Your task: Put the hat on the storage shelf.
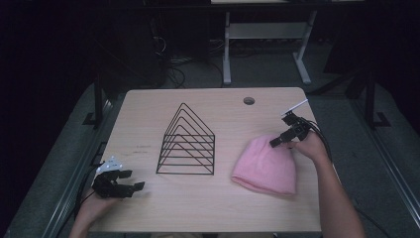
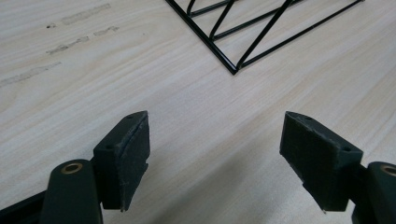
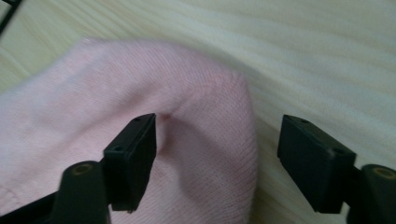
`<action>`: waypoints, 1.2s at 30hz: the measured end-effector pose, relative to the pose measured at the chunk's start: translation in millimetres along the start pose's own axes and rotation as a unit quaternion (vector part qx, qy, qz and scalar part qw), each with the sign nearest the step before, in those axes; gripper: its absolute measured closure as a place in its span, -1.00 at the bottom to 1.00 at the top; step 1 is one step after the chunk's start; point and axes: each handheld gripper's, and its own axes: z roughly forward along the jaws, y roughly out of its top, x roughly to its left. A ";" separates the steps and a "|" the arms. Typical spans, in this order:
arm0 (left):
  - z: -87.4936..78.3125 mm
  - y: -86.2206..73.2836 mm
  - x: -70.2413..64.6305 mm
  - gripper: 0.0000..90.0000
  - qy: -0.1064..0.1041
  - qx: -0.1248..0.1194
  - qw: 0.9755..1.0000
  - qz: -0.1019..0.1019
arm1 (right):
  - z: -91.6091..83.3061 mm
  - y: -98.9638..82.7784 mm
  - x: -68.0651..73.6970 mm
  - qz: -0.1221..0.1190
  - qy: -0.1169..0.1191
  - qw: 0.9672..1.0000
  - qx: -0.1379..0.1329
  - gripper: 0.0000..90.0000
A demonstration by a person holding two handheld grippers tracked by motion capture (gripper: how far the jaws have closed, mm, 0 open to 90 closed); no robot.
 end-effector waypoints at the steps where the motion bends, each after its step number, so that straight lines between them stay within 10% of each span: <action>1: -0.3 0.1 0.1 -0.46 0.000 -0.001 1.000 -0.001 | 1.9 -0.5 -0.6 0.003 0.003 1.000 0.001 -0.31; 24: 0.3 -0.1 -3.3 -0.46 -0.007 0.002 1.000 -0.001 | 12.8 -7.9 0.0 0.027 0.041 0.999 -0.020 0.62; 36: -3.5 2.5 -8.1 -0.45 0.008 -0.001 1.000 0.007 | -9.7 -22.3 7.3 0.019 0.076 0.995 -0.055 0.69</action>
